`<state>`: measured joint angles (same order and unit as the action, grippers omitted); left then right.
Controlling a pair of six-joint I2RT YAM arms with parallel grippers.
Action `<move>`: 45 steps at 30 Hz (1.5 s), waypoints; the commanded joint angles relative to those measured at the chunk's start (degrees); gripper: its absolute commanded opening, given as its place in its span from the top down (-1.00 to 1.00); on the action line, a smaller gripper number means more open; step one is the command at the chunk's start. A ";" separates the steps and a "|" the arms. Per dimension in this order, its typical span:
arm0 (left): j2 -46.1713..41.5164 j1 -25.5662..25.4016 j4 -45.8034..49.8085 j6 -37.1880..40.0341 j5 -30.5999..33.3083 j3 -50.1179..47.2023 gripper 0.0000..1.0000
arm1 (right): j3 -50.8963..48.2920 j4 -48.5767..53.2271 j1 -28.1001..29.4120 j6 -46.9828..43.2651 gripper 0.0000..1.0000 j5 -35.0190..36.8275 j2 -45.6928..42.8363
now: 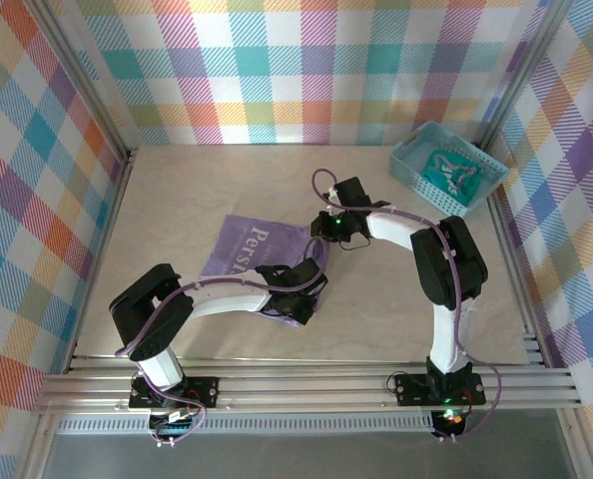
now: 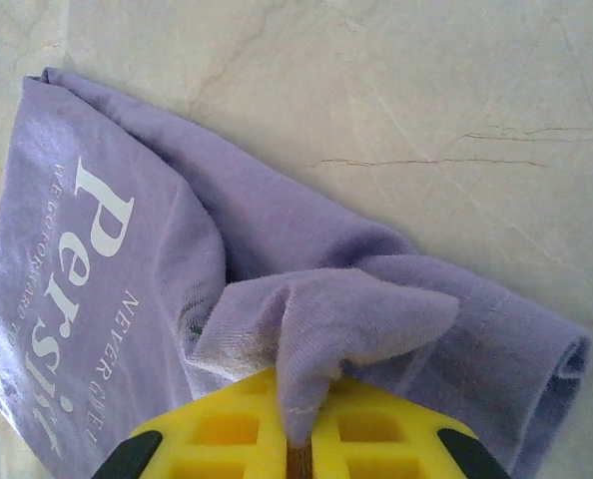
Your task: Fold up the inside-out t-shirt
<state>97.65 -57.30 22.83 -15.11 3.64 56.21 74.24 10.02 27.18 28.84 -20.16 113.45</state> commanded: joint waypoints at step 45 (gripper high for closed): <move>-21.33 12.94 -10.50 -4.37 -5.99 -4.82 -0.42 | -1.45 13.43 -5.88 -11.12 0.01 -0.56 -12.78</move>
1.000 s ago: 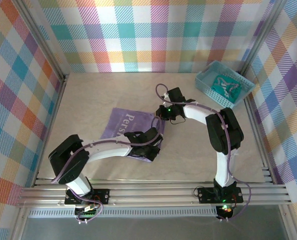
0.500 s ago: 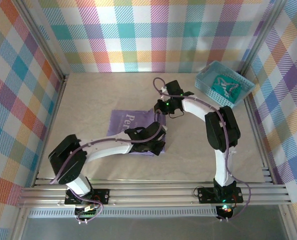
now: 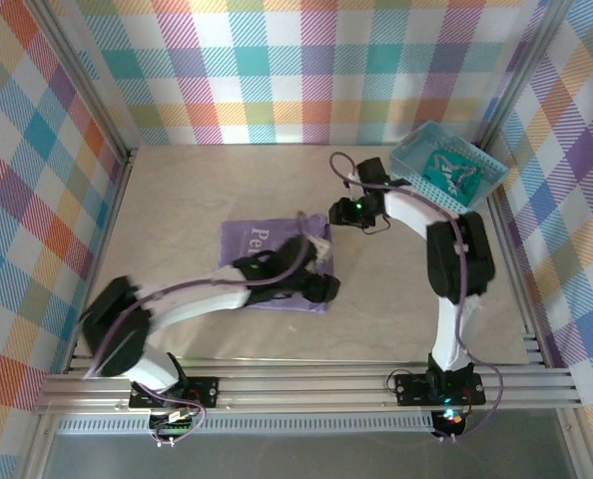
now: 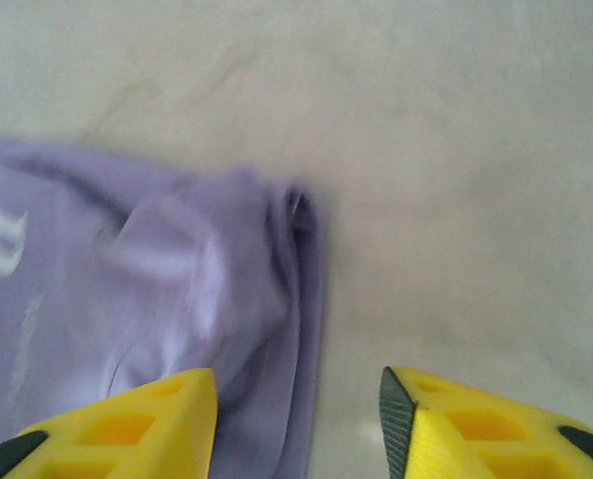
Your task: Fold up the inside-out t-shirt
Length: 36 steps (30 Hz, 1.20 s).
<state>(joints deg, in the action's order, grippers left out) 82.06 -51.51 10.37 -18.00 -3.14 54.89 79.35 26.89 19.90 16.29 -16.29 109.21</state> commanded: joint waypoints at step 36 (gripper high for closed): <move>5.85 31.99 1.74 -0.44 -8.11 0.98 -0.68 | -2.08 1.66 3.31 -0.01 -0.42 5.18 -2.17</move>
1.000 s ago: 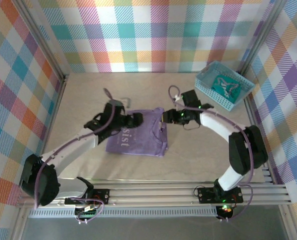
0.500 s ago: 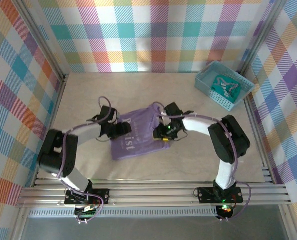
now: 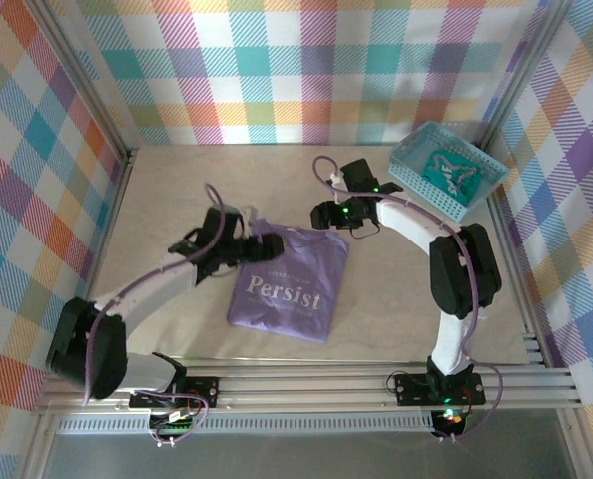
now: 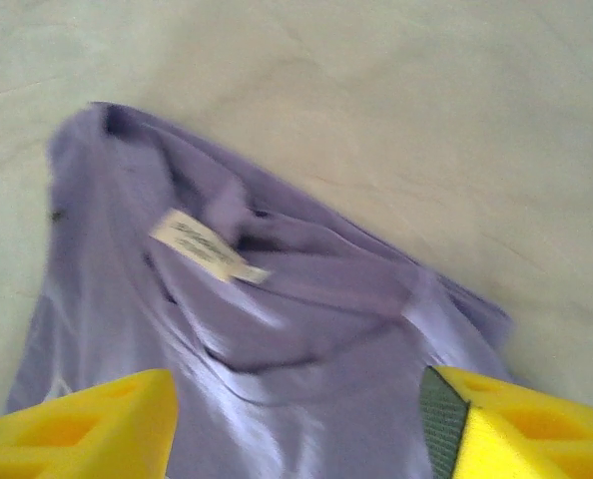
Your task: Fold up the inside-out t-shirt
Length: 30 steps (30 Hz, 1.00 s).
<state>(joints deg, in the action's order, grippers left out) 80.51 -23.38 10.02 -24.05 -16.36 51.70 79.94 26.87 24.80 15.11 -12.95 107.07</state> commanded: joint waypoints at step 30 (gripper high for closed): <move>40.93 8.93 11.22 14.57 -18.74 26.20 0.45 | -1.54 -9.49 1.68 8.45 0.41 -8.49 12.71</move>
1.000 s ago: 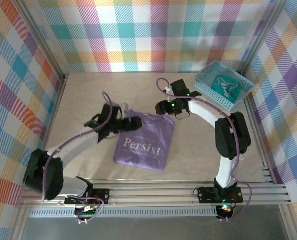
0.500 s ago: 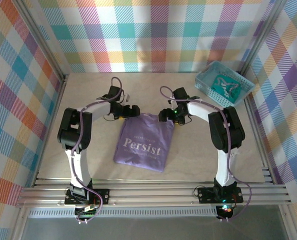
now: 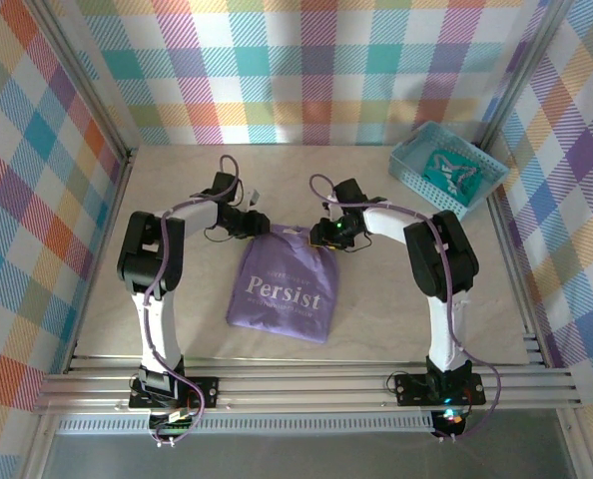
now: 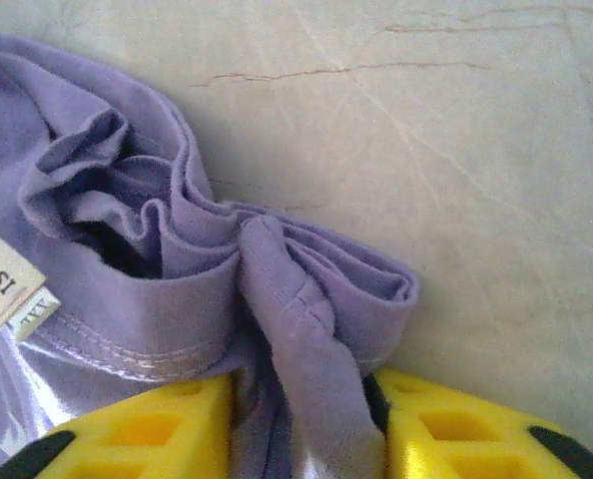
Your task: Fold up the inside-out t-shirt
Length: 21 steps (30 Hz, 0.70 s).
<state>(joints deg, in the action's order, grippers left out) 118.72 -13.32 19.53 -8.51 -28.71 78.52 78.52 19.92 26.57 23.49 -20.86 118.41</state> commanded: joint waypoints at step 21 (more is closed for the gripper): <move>-4.21 5.89 -4.56 -11.43 -9.85 23.42 1.00 | 17.44 -14.27 -7.66 -5.16 1.00 -3.88 -7.67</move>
<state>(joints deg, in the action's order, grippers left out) 118.98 -8.10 14.87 -18.50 -37.04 94.39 89.78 7.55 20.01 21.89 -23.14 114.69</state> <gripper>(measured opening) 0.080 0.050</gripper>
